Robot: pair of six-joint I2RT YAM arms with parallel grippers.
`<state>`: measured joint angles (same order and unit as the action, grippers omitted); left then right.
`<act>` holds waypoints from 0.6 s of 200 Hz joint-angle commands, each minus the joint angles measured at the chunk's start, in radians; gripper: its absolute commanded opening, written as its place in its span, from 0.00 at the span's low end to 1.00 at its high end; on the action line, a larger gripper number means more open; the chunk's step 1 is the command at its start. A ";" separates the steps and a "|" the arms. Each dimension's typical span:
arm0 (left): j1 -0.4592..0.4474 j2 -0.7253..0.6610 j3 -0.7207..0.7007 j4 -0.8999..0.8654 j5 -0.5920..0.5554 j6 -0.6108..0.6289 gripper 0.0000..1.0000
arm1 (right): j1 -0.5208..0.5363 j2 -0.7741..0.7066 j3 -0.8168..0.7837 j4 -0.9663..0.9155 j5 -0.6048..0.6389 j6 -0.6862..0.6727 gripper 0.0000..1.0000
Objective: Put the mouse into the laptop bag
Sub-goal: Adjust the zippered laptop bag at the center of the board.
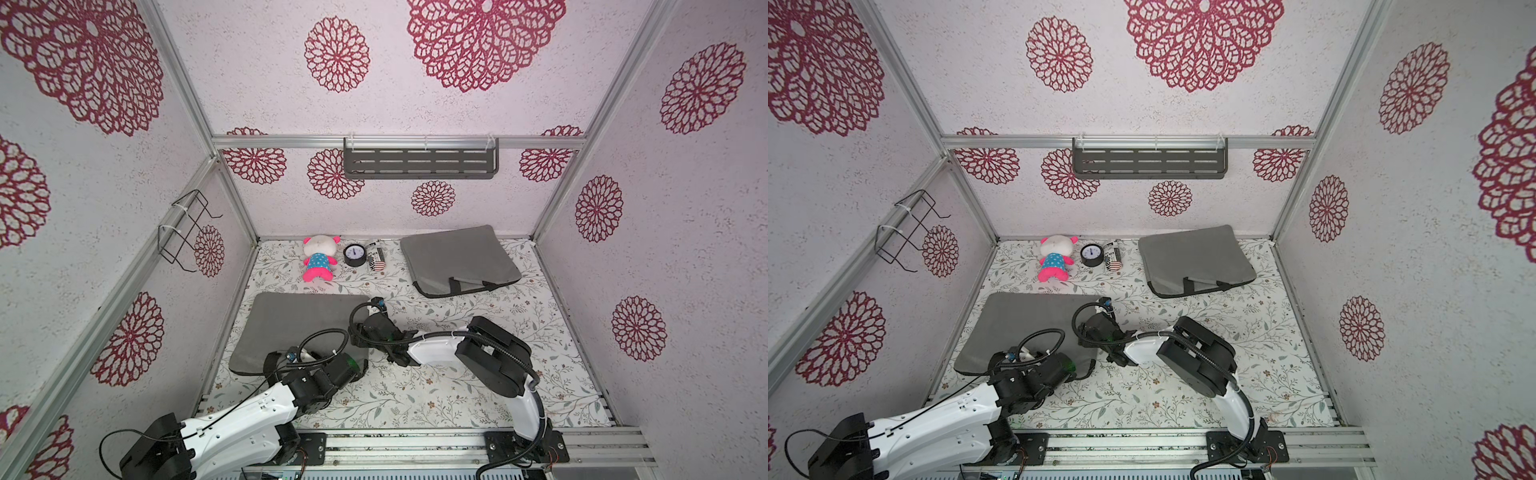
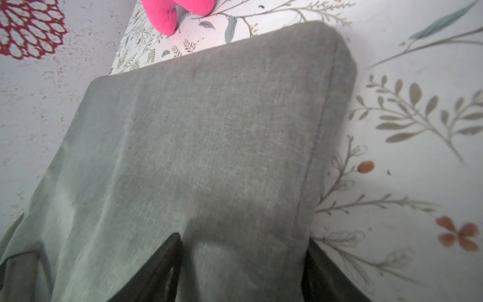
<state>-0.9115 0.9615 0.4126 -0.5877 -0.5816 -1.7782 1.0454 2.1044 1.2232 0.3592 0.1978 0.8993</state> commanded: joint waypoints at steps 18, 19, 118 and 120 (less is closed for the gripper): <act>-0.050 0.035 0.033 0.040 0.146 0.052 0.00 | -0.010 0.119 0.023 -0.116 -0.093 0.006 0.66; -0.050 0.037 0.034 0.041 0.147 0.052 0.00 | -0.012 0.119 0.023 -0.114 -0.096 0.005 0.65; -0.102 0.254 0.274 -0.036 0.106 0.023 0.58 | -0.073 0.188 0.132 -0.099 -0.231 -0.096 0.53; -0.099 0.248 0.270 -0.036 0.104 0.021 0.60 | -0.073 0.191 0.137 -0.099 -0.233 -0.096 0.53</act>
<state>-0.9897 1.2446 0.6525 -0.6327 -0.5217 -1.7557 0.9535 2.1914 1.3376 0.3603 0.0784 0.8387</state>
